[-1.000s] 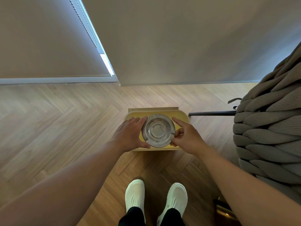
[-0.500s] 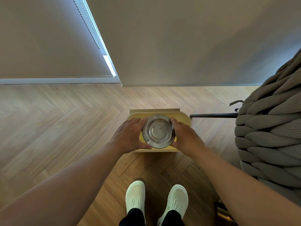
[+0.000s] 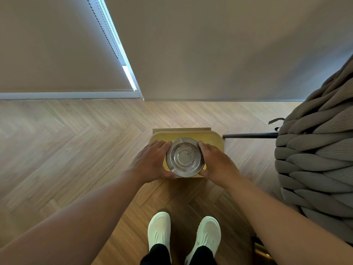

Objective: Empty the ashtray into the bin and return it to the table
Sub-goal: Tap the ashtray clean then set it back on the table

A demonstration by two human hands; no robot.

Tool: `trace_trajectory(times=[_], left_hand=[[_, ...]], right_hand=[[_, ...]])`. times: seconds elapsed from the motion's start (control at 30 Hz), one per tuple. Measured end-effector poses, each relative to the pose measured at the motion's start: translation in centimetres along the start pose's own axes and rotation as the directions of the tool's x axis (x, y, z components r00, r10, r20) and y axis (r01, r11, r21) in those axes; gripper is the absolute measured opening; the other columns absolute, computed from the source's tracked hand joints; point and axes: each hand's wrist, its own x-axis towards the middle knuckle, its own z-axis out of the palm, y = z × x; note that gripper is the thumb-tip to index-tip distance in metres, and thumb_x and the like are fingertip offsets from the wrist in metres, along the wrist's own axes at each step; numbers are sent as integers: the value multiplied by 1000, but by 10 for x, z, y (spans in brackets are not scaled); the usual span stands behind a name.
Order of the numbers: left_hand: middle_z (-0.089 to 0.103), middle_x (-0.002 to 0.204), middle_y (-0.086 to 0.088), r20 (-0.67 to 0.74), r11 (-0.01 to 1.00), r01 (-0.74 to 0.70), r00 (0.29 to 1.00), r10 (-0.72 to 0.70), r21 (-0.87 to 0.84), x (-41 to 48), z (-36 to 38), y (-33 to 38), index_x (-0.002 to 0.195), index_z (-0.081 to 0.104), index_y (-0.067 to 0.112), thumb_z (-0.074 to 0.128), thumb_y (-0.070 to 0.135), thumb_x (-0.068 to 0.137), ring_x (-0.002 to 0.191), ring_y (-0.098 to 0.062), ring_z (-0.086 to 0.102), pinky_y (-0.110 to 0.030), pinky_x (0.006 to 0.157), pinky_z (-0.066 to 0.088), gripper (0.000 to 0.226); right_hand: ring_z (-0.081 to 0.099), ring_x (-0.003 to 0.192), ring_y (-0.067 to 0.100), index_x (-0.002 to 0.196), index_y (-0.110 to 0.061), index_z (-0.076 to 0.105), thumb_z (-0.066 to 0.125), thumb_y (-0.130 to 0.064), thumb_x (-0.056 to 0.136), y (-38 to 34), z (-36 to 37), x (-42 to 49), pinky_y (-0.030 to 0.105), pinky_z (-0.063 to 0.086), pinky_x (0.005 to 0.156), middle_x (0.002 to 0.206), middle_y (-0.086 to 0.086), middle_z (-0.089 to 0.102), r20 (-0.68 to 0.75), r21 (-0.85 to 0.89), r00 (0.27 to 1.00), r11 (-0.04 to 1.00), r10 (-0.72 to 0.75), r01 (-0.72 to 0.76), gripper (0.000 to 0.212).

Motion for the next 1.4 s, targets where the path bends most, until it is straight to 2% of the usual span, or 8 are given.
trace_trajectory(times=[0.1,0.6,0.77,1.07,1.4], left_hand=[[55,132,4,8,1000,1,1000,-1,2,-2,-1,1,142,37,25,74,77,55,118,-17,50,-34,98,43,107],[51,138,5,-21,999,7,1000,-6,49,-7,-29,21,142,37,26,74,78,54,125,-16,47,-36,104,41,109],[51,137,6,-29,999,0,1000,1,35,-15,-36,28,140,38,26,77,75,54,125,-17,47,-36,102,42,106],[50,141,4,18,999,26,999,-26,37,-40,-57,50,142,38,24,78,72,56,127,-18,46,-38,107,40,106],[53,136,3,30,999,43,999,-44,18,-80,-117,98,137,41,25,81,68,56,122,-18,50,-37,102,43,100]], right_hand=[[46,132,22,151,-16,21,84,-32,75,-2,-1,-3,39,48,97,143,2,49,5,2,1000,1000,8,-8,100],[52,128,24,150,-17,24,83,-33,76,-16,-37,-14,39,51,97,143,4,50,-8,-30,1000,999,12,-12,96],[55,123,23,146,-18,27,83,-31,76,-21,-44,-24,39,54,92,137,3,53,-23,-25,1000,1000,-3,3,91],[50,128,23,150,-16,23,82,-35,76,-39,-64,-54,40,51,97,143,4,49,5,5,1000,1000,9,-9,96],[47,130,25,150,-16,22,81,-33,78,-76,-120,-105,39,48,98,145,5,47,12,34,1000,999,26,-27,95]])
